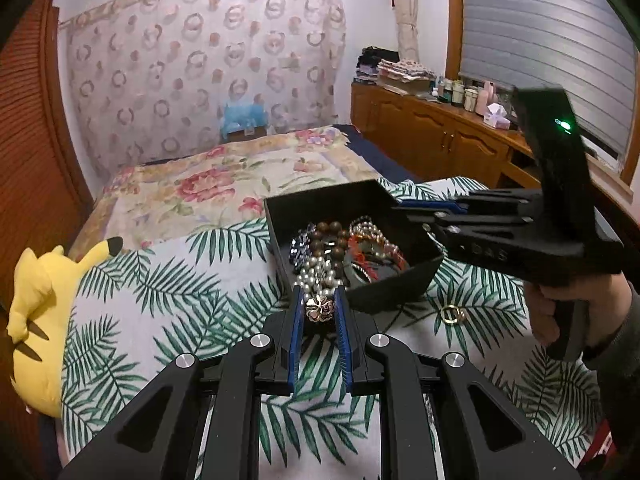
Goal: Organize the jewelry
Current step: 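Release the red bracelet and the flower charm into the box, withdraw both grippers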
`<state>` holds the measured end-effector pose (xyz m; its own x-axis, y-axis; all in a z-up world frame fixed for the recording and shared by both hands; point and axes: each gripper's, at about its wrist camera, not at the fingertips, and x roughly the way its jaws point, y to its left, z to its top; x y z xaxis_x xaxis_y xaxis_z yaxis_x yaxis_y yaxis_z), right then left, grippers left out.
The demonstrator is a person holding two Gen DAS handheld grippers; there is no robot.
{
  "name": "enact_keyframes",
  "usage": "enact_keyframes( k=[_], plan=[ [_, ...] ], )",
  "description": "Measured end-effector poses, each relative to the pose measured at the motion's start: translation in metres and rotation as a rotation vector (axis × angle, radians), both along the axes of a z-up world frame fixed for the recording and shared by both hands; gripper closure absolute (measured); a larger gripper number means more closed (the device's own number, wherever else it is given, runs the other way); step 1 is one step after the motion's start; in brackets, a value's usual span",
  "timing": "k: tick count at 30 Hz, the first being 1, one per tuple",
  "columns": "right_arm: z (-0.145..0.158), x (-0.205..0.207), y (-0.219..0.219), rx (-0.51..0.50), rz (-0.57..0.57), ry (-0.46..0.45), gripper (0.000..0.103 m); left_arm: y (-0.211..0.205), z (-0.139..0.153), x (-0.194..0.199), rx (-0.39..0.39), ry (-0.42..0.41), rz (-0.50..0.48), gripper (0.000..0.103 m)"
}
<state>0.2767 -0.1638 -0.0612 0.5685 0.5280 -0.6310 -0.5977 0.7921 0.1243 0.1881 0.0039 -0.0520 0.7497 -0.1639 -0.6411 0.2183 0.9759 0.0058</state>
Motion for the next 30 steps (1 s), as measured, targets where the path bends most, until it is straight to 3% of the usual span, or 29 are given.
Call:
enact_keyframes(
  k=[14, 30],
  plan=[
    [-0.001, -0.039, -0.040, -0.011, 0.001, -0.039, 0.084, -0.014, -0.013, 0.041, 0.045, 0.032, 0.034, 0.089],
    [-0.015, -0.050, -0.075, 0.001, -0.038, -0.014, 0.084, -0.029, -0.015, 0.077, 0.091, 0.057, 0.051, 0.089]
  ],
)
